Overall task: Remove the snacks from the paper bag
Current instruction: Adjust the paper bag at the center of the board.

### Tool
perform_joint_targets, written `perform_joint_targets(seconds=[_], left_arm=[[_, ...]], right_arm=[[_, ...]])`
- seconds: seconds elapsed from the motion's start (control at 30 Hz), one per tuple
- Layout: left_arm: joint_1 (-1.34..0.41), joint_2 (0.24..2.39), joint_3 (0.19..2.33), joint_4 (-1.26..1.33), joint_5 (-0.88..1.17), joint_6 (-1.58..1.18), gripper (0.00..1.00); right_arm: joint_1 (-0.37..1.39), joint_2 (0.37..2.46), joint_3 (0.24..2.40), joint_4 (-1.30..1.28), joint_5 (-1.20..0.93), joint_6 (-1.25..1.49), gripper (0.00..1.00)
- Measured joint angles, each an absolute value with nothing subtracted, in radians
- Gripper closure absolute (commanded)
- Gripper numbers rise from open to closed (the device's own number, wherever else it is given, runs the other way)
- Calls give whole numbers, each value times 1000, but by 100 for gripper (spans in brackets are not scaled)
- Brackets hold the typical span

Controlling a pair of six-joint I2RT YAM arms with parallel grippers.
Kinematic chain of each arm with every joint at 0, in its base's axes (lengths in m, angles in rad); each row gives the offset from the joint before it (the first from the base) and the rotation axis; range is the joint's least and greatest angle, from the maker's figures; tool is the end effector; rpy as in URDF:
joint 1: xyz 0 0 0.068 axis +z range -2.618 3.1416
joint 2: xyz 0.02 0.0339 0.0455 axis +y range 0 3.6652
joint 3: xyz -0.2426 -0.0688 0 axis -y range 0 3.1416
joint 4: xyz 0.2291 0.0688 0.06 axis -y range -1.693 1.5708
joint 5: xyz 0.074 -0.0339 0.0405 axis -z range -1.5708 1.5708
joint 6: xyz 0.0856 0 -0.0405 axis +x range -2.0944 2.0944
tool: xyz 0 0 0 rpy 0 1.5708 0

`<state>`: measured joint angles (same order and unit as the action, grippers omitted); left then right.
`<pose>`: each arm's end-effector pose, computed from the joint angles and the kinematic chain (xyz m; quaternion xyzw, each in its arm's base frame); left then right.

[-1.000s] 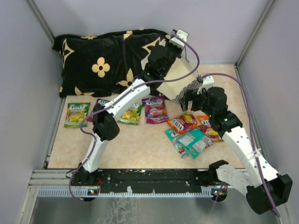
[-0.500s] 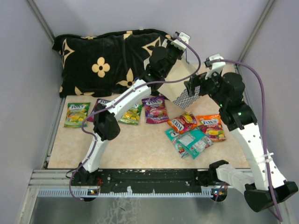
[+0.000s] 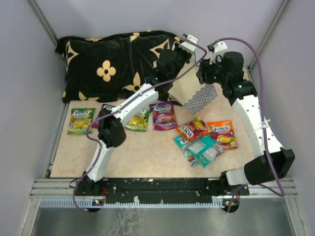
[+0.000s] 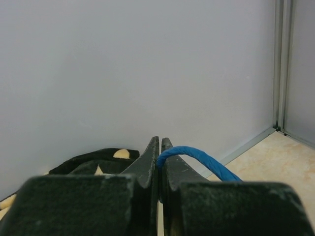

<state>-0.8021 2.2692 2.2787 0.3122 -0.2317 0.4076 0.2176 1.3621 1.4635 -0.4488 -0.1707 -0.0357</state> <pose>0.3991 -0.3844 0.4112 0.2531 0.5311 -0.0916 0.8034 0.3293 0.0877 0.3798 -0.1516 0.8030 0.1215 0.5635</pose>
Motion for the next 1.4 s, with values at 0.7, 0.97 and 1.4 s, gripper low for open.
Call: perform_joint_targets(seconds=[0.7, 0.97, 1.4], left_arm=[[-798, 2236, 2249, 252, -227, 431, 0], [-744, 1970, 2022, 78, -221, 423, 0], [-575, 1594, 1630, 54, -210, 172, 0]], right_arm=[[128, 1576, 1730, -564, -114, 31, 100], [-47, 1592, 1668, -430, -160, 217, 100], [-54, 1650, 1512, -104, -307, 446, 100]])
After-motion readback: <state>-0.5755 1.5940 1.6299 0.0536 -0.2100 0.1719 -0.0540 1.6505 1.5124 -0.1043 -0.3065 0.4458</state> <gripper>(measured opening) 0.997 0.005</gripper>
